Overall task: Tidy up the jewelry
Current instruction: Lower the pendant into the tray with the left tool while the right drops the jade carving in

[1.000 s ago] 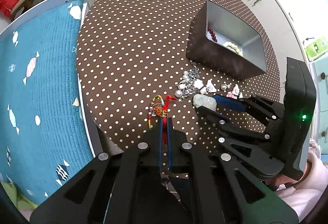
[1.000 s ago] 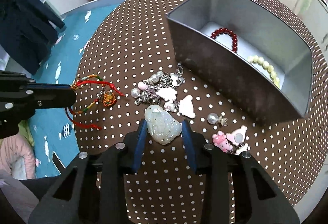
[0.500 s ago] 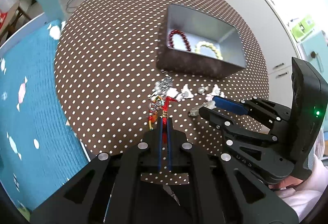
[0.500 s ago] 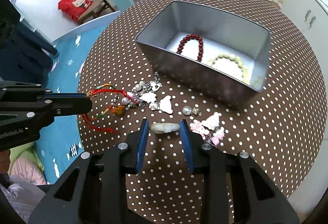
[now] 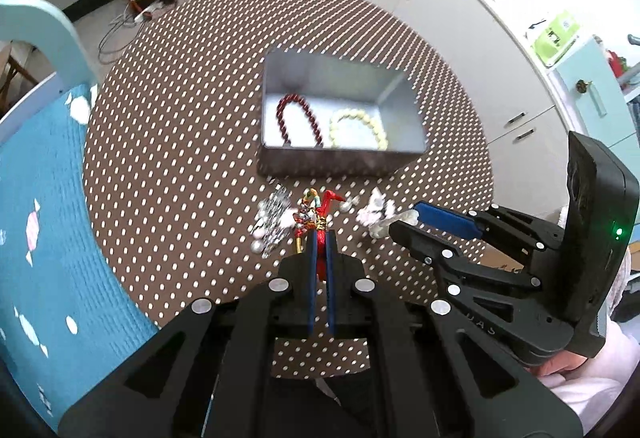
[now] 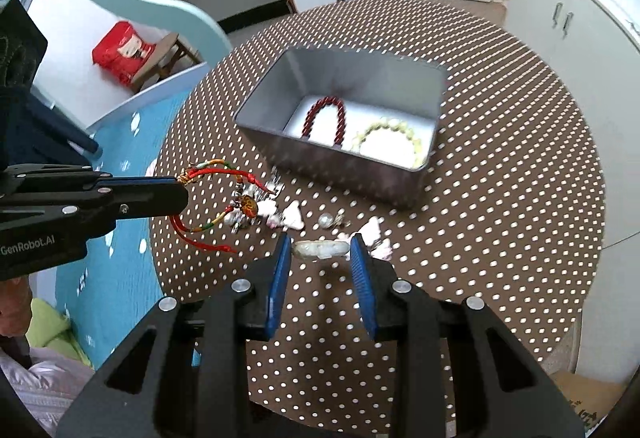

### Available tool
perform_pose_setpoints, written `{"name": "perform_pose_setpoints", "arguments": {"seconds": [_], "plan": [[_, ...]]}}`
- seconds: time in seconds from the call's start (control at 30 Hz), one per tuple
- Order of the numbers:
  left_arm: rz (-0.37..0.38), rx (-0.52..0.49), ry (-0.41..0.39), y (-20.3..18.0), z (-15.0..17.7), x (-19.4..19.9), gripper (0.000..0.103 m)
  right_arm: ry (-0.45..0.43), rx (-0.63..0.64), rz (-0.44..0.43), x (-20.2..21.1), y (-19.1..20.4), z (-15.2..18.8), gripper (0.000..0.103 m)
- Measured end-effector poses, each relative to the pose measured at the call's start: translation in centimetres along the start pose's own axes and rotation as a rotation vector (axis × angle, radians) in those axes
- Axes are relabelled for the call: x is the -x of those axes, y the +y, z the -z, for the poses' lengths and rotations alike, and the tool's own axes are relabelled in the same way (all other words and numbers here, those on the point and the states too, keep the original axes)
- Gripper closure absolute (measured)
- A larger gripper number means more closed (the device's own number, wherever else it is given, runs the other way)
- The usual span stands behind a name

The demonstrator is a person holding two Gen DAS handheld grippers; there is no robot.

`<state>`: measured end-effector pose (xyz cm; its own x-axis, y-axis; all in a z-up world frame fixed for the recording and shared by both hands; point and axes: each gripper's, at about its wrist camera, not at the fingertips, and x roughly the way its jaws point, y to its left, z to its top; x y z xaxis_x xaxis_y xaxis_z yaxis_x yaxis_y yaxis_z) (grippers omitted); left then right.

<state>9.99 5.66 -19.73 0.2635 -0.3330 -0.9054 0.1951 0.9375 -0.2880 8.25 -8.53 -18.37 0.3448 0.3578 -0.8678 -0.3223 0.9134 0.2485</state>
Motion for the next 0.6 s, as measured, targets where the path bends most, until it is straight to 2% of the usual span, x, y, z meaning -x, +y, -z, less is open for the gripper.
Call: {"name": "perform_pose_setpoints", "arguments": {"seconds": [0.23,0.37,0.47,0.6], "plan": [[0.027,-0.014,-0.075,-0.7,-1.9,1.6,0.099,-0.063,-0.016,0.029,1.8,-0.7,-1.7,0.074],[0.072,0.027,-0.13,-0.1,-3.5,2.9,0.099,-0.084,-0.009,0.039,2.3,-0.9,-2.7,0.074],[0.101,0.06,-0.149,0.4,-4.7,3.0,0.099,-0.102,-0.006,0.039,2.5,-1.2,-3.8,0.074],[0.087,0.076,-0.131,0.4,-6.2,1.8,0.099,-0.106,-0.018,0.035,2.1,-2.1,-5.2,0.075]]}}
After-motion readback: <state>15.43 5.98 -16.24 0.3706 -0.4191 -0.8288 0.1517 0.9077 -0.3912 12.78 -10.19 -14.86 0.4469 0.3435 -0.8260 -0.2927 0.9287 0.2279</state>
